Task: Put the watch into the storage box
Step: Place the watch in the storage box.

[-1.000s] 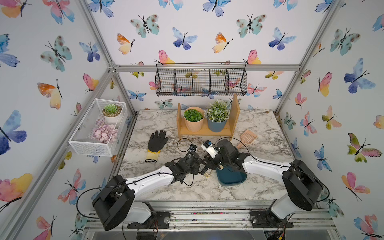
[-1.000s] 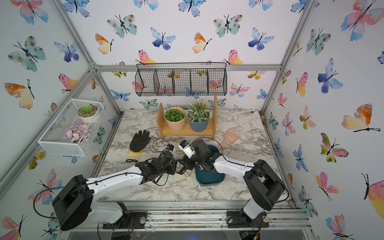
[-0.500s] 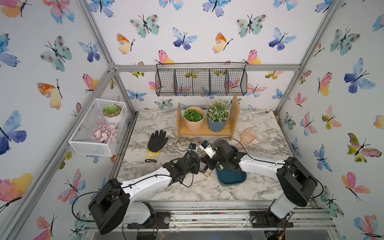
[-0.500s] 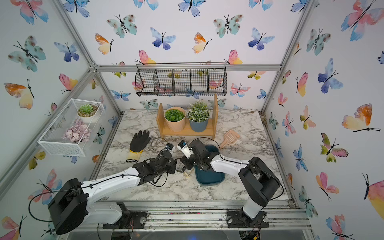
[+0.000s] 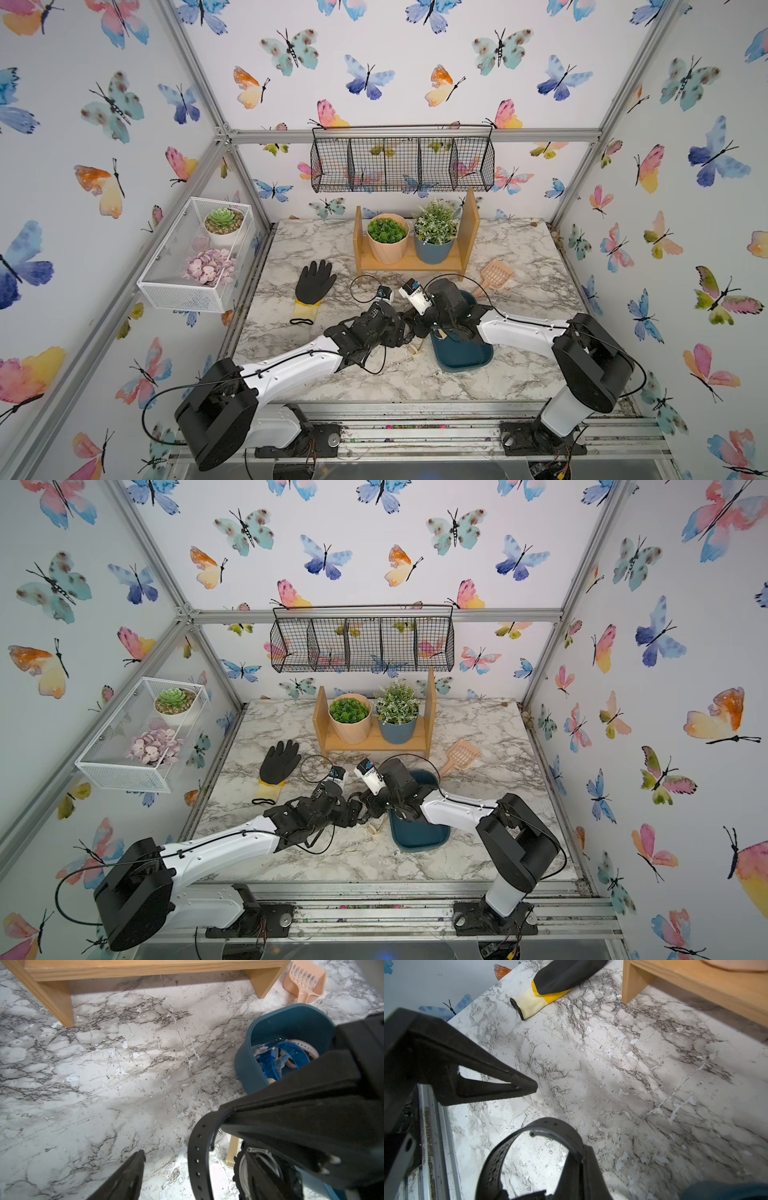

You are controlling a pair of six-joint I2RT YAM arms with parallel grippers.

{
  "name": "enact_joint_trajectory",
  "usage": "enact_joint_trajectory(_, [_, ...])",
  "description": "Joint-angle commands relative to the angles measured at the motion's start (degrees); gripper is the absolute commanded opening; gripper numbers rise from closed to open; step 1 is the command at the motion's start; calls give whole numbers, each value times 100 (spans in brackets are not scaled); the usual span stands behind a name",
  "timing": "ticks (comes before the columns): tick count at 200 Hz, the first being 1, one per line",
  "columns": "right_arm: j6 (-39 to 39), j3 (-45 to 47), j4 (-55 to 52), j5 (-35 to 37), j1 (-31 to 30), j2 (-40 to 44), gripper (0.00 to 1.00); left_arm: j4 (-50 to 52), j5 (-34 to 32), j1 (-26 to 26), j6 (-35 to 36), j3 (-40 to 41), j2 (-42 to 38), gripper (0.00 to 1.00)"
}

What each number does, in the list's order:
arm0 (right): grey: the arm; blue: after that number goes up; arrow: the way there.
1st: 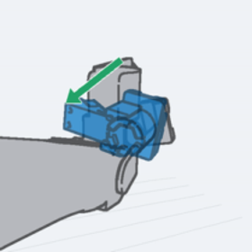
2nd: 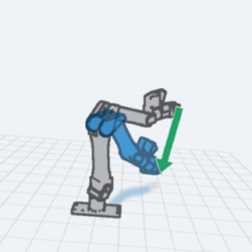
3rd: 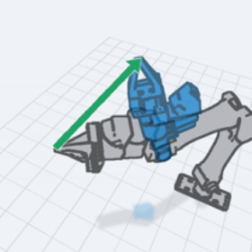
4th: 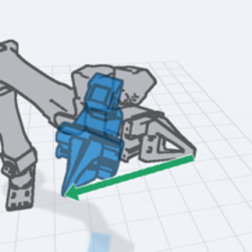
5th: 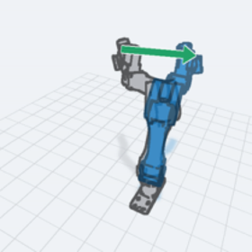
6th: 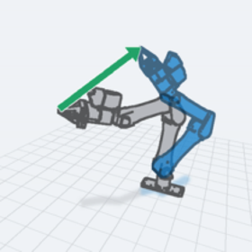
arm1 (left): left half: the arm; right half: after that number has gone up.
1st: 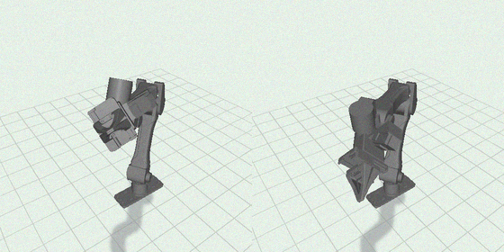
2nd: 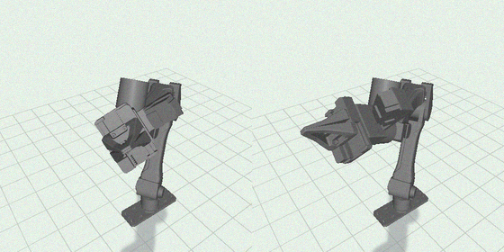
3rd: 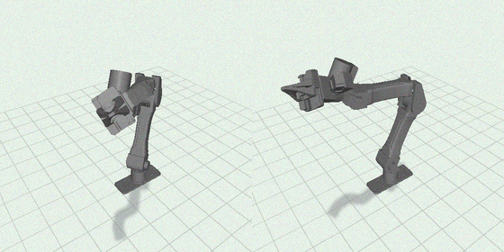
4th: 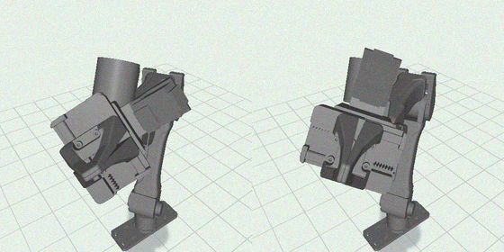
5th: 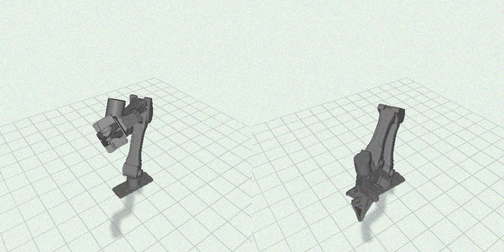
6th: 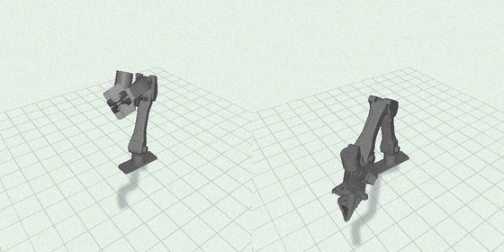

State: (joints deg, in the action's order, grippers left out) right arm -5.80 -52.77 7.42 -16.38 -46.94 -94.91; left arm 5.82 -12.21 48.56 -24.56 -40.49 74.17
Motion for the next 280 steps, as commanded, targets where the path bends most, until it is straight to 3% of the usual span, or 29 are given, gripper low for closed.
enact_joint_trajectory(1, [-201, 139, 190, 338, -35, 229, 2, -93, -128, 13, -13, 83, -79, 81])
enact_joint_trajectory(48, [-399, 145, -78, 1307, -17, 384, 2, -541, -91, 31, 64, 446, -754, 82])
enact_joint_trajectory(105, [-484, 353, 1, 1843, 14, 855, 2, -1196, 209, 49, 104, 1089, -1449, 82])
enact_joint_trajectory(167, [-299, 266, -1015, 2396, 297, 1579, 2, -1320, 177, 58, 80, 1263, -1357, 83])
enact_joint_trajectory(224, [-857, 1063, -1433, 1907, 1124, 2427, 2, -1422, 278, 71, 94, 1281, -1184, 83])
enact_joint_trajectory(280, [-1267, 1499, -1872, 1727, 1178, 2548, 2, -1312, 264, 68, 197, 1116, -912, 83])
